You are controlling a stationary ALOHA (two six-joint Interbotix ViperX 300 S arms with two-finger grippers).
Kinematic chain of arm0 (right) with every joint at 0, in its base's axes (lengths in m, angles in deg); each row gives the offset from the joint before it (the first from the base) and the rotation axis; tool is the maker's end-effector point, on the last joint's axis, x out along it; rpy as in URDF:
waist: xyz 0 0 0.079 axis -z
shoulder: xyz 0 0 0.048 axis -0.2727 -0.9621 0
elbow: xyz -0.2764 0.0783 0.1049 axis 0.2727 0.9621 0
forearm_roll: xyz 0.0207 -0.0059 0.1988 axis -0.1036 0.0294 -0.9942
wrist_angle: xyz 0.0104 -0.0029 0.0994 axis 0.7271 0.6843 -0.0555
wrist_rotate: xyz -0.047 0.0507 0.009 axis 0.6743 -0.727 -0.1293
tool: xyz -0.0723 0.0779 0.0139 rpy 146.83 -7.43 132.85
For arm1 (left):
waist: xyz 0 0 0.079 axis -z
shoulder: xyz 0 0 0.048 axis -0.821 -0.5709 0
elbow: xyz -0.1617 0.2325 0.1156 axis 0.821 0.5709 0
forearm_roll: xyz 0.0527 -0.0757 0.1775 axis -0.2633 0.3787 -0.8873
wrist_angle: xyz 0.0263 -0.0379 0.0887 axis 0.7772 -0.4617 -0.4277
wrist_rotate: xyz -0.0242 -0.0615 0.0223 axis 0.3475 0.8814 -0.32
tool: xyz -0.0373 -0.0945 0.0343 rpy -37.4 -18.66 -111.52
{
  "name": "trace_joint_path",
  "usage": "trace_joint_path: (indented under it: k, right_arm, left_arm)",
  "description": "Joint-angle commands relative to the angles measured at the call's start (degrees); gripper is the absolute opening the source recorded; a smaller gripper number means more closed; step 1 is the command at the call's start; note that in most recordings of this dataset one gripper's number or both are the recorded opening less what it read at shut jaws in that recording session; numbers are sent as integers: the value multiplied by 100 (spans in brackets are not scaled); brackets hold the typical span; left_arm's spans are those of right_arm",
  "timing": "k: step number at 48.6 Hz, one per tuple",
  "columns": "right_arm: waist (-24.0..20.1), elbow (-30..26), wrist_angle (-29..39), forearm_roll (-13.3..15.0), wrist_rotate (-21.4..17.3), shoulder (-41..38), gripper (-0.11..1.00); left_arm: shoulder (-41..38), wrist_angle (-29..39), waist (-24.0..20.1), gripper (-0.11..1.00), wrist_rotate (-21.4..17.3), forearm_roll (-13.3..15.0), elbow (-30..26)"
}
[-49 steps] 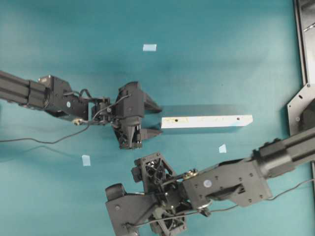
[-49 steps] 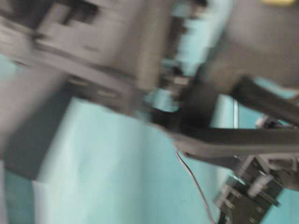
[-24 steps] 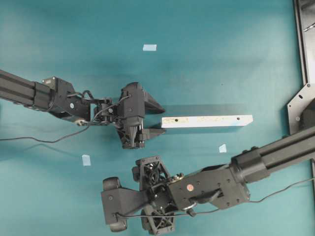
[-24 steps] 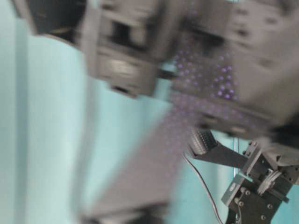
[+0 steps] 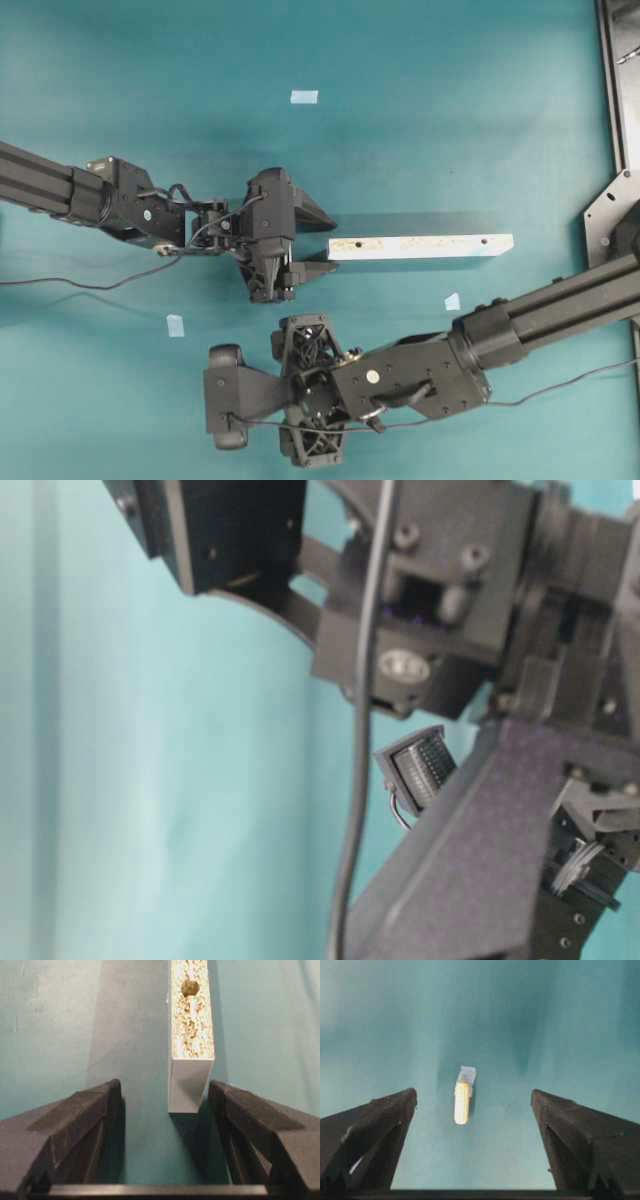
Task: Move the wooden board into place and insert the rod into its hole.
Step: 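Lower the open right gripper over the wooden dowel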
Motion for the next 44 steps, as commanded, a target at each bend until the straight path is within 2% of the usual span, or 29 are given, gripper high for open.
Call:
trace_joint_path:
  k: [1, 15, 26, 44]
  right_arm:
    - [26, -132, -35, 9, -62, 97, 97]
    - [26, -132, -132, 9, -88, 26, 96]
    - [26, -132, -167, 9, -132, -26, 77]
    - [26, -132, -220, 9, -229, -105, 74]
  left_arm:
    - [53, 26, 26, 77, -18, -9, -53]
    - [62, 35, 26, 77, -18, -9, -53]
    - [79, 44, 35, 77, -9, -9, -53]
    - [79, 53, 62, 77, -18, -9, -53]
